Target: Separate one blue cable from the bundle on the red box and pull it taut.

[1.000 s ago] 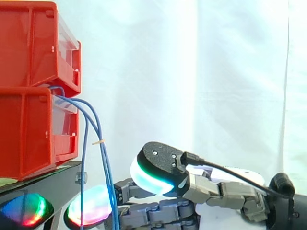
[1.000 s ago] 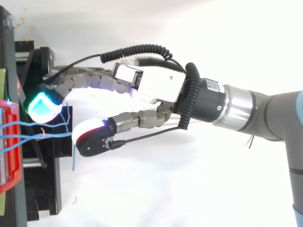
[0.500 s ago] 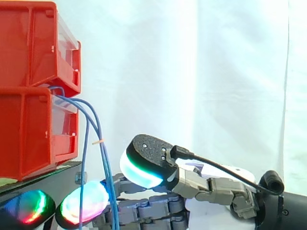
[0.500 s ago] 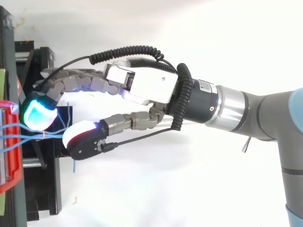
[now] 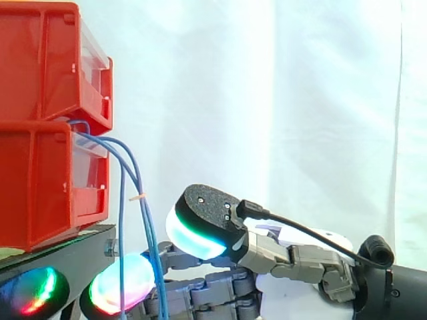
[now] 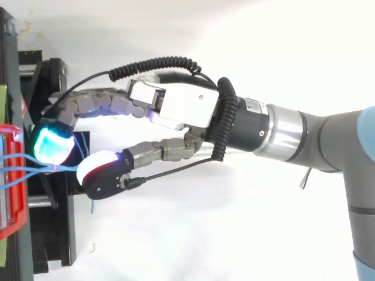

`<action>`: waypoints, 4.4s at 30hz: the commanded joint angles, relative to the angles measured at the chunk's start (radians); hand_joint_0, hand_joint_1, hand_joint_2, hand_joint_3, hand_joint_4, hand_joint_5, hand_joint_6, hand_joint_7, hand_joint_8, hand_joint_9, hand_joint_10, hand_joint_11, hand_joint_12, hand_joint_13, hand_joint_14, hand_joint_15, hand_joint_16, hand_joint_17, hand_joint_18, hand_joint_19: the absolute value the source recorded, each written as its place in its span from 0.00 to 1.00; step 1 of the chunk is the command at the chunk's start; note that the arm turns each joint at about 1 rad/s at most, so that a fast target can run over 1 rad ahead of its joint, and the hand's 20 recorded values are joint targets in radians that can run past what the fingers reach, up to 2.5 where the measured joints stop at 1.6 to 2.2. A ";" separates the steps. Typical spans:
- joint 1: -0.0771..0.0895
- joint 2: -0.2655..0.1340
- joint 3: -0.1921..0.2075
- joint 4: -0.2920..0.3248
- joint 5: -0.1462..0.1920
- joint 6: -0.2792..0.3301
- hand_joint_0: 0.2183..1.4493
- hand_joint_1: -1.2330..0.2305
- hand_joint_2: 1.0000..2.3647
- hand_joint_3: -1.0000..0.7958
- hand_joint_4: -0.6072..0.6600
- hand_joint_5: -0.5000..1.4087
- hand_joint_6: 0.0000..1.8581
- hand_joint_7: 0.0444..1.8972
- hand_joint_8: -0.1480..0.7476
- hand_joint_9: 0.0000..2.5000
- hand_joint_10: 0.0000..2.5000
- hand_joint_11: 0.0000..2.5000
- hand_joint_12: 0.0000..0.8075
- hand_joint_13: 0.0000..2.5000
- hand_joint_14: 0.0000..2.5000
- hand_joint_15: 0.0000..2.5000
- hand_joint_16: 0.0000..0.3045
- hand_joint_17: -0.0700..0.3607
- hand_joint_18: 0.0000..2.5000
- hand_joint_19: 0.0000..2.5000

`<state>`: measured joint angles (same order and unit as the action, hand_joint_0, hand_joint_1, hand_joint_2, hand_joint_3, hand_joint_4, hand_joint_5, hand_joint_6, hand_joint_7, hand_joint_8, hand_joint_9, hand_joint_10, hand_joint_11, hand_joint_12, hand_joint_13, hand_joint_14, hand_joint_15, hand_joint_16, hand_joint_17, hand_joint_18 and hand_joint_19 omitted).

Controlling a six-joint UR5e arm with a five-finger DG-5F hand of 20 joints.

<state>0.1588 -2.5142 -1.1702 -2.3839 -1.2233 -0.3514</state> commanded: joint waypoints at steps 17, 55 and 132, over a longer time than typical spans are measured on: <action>0.010 0.002 0.000 -0.003 -0.001 0.003 0.22 0.39 0.00 0.28 0.71 0.22 0.27 0.53 0.42 0.24 0.00 0.01 0.34 0.16 0.00 0.05 0.13 0.37 0.13 0.15; -0.010 0.074 0.000 -0.190 -0.035 0.210 0.31 0.41 0.01 0.37 0.57 0.21 0.46 0.42 0.43 0.29 0.00 0.09 0.33 0.19 0.00 0.08 0.12 0.35 0.16 0.17; -0.019 0.155 -0.016 -0.351 -0.082 0.460 0.29 0.36 0.00 0.45 0.57 0.21 0.49 0.39 0.54 0.48 0.01 0.22 0.45 0.29 0.00 0.12 0.17 0.43 0.25 0.19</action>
<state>0.1305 -2.3591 -1.1717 -2.7380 -1.3010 -0.0101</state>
